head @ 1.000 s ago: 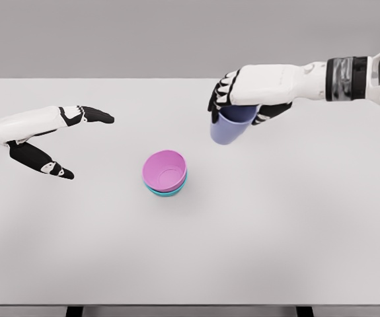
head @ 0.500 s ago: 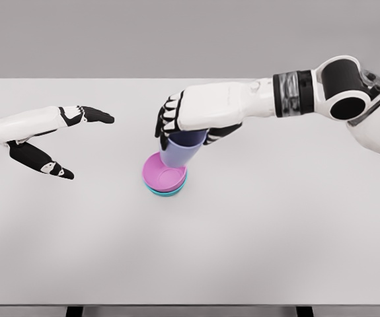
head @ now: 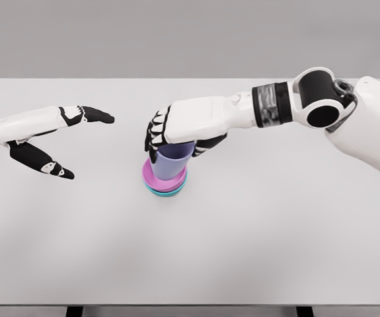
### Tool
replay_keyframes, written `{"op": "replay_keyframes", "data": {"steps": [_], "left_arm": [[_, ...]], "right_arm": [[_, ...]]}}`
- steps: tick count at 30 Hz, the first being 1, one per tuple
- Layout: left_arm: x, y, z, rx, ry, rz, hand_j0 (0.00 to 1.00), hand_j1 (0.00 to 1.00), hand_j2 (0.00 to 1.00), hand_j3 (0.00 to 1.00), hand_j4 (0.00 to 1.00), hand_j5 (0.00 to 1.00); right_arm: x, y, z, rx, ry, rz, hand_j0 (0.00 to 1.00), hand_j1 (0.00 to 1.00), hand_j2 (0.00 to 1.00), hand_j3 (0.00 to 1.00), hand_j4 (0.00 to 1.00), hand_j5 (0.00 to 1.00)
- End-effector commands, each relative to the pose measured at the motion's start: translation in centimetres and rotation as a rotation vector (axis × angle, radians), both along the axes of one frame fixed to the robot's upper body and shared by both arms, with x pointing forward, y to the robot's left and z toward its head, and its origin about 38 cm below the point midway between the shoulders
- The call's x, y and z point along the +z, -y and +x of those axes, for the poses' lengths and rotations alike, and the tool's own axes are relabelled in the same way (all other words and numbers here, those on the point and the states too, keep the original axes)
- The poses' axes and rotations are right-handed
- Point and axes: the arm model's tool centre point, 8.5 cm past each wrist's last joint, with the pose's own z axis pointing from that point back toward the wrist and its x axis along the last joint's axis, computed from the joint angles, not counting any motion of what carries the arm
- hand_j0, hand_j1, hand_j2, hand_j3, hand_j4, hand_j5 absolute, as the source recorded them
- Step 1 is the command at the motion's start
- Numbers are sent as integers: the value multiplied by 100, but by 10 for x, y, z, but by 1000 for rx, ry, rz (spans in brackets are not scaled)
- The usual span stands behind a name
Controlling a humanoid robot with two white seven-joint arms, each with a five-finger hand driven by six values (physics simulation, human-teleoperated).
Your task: Stacking bowl and cup with both arms
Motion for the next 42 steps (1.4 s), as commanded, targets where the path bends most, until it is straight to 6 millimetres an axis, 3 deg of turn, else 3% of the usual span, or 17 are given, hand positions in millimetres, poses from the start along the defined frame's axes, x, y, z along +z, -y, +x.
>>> {"op": "replay_keyframes", "data": {"steps": [1,9,28,29,31,35,38,39,42], "left_arm": [[1,0,0,3,-4,-7,100,100,100,100,100,100],[1,0,0,1,-3,-7,100,100,100,100,100,100],[1,0,0,1,-3,-7,100,100,100,100,100,100],[1,0,0,1,-3,-7,100,100,100,100,100,100],[1,0,0,1,-3,-7,100,100,100,100,100,100],[1,0,0,1,-3,-7,100,100,100,100,100,100],[1,0,0,3,-4,-7,100,100,100,100,100,100],[1,0,0,1,-3,-7,100,100,100,100,100,100],[1,0,0,1,-3,-7,100,100,100,100,100,100]], "right_arm": [[-4,-2,7,-19,-20,4,60,60,60,60,60,60],[-20,-10,6,-7,-52,-25,60,60,60,60,60,60],[-21,-14,14,-26,-44,-31,61,61,61,61,61,61],[-22,-14,14,-26,-44,-32,65,65,65,65,65,65],[-21,-16,13,-19,-23,-45,97,97,97,97,97,97],[-21,-16,13,-19,-8,-55,100,100,100,100,100,100],[-11,-16,6,3,17,-40,100,100,100,100,100,100],[5,-14,3,9,45,-6,100,100,100,100,100,100],[54,51,22,-144,124,82,100,100,100,100,100,100]]}}
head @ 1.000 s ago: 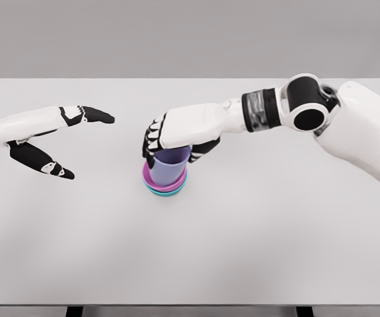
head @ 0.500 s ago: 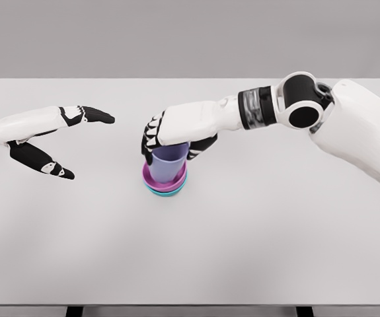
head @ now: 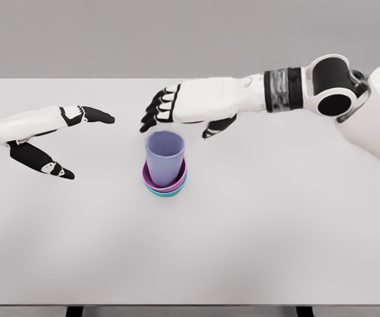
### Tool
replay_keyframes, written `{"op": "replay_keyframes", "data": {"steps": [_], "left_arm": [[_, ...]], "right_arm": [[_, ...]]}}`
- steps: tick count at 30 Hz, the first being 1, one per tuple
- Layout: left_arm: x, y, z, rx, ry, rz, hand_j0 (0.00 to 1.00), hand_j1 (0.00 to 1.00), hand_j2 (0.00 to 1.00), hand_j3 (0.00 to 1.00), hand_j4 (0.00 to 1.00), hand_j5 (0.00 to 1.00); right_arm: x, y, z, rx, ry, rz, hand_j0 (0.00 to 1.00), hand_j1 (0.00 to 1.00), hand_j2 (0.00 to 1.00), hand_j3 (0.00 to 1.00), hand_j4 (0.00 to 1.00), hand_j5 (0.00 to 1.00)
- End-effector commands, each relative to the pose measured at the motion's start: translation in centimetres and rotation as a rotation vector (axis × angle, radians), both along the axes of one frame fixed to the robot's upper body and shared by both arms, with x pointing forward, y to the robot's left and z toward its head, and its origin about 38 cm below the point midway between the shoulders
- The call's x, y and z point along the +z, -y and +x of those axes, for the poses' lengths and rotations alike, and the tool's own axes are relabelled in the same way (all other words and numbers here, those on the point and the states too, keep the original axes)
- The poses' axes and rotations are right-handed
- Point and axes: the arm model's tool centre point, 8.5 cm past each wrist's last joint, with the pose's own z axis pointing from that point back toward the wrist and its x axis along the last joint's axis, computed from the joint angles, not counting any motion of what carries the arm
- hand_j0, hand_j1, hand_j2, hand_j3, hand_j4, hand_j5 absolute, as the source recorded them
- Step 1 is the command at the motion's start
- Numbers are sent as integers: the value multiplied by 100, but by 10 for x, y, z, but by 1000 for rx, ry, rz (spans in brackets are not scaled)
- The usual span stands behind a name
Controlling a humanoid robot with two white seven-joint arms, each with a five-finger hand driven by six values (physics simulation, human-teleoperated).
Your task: Stacking bowl and cup with both arms
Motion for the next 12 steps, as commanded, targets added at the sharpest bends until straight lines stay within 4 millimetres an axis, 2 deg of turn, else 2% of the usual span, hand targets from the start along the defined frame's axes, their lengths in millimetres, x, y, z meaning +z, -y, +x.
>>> {"op": "replay_keyframes", "data": {"steps": [1,2,3,5,7,9,10,12], "left_arm": [[1,0,0,3,-3,-7,100,100,100,100,100,100],[1,0,0,3,-3,-7,100,100,100,100,100,100],[1,0,0,3,-3,-7,100,100,100,100,100,100],[1,0,0,3,-3,-7,100,100,100,100,100,100],[1,0,0,3,-3,-7,100,100,100,100,100,100],[1,0,0,3,-3,-7,100,100,100,100,100,100],[1,0,0,3,-3,-7,100,100,100,100,100,100],[1,0,0,3,-3,-7,100,100,100,100,100,100]], "right_arm": [[52,55,9,-109,56,115,100,100,100,100,100,100],[60,79,11,-154,37,159,100,100,100,100,100,100],[63,120,13,-242,27,176,100,100,100,100,100,100],[40,165,16,-356,-23,135,100,100,100,100,100,100],[0,208,11,-467,-110,74,100,100,100,100,100,100],[-7,217,8,-487,-127,64,100,100,100,100,100,100],[-13,216,5,-483,-141,57,100,100,100,100,100,100],[-14,213,4,-473,-140,58,100,100,100,100,100,100]]}}
